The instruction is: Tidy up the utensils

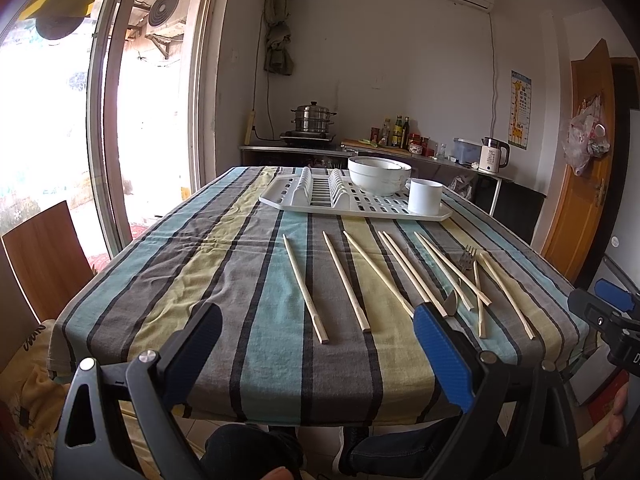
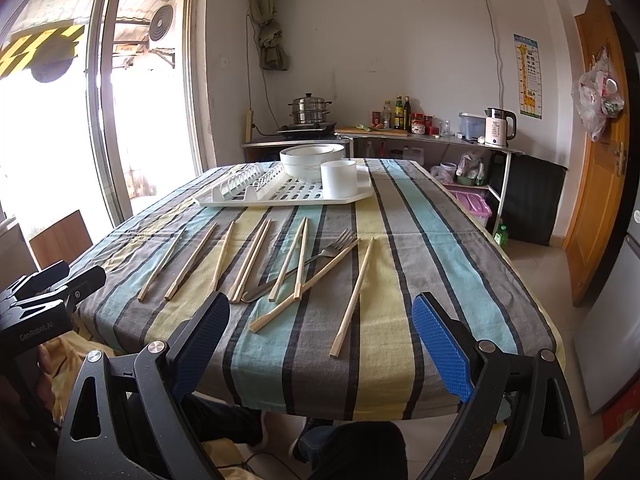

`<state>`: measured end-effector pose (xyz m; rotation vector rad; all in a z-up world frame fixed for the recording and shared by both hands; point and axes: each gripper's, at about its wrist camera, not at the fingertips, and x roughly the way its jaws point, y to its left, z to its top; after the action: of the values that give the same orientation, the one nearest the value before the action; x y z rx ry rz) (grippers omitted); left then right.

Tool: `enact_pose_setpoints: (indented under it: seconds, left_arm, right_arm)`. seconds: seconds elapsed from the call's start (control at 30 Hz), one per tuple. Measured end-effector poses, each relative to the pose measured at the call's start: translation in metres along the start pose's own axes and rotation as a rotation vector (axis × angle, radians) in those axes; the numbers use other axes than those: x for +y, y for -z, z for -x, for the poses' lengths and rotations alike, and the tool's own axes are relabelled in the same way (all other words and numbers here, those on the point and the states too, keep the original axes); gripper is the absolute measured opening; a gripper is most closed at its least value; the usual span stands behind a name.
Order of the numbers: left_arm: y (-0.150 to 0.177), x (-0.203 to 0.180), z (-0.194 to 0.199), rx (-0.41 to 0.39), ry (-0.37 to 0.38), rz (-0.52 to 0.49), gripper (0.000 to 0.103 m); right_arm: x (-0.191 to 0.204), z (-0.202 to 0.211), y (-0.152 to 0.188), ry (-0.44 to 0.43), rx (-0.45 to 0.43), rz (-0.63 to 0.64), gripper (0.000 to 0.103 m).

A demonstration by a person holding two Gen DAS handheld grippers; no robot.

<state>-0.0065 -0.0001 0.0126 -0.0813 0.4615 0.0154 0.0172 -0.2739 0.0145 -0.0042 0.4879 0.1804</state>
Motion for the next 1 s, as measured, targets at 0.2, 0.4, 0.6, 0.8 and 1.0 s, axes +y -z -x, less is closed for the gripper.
enact_pose_setpoints:
  seconds: [0.2, 0.4, 0.6, 0.8, 1.0]
  left_arm:
    - [0.0006, -0.0001, 0.0, 0.0, -0.001, 0.0, 0.098]
    - [0.0, 0.0006, -0.0002, -0.001, -0.001, 0.001, 0.098]
    - [-0.0009, 0.0015, -0.0003, -0.003, -0.005, -0.002, 0.098]
    - [-0.0011, 0.0016, -0.0003, -0.003, -0.006, -0.003, 0.098]
    - [-0.0019, 0.0025, 0.0, -0.004, -0.007, -0.003, 0.098]
  right_arm:
    - [0.0002, 0.0002, -0.0007, -0.001, -0.002, 0.001, 0.093]
    - [0.0004, -0.0003, -0.0007, -0.001, -0.001, 0.0, 0.093]
    - [0.0003, 0.0, -0.0008, -0.002, -0.002, 0.0, 0.093]
    - [0.0002, 0.0, -0.0004, -0.001, -0.003, 0.0, 0.093]
    - [0.0008, -0.0003, -0.0013, -0.001, -0.003, 0.0, 0.093]
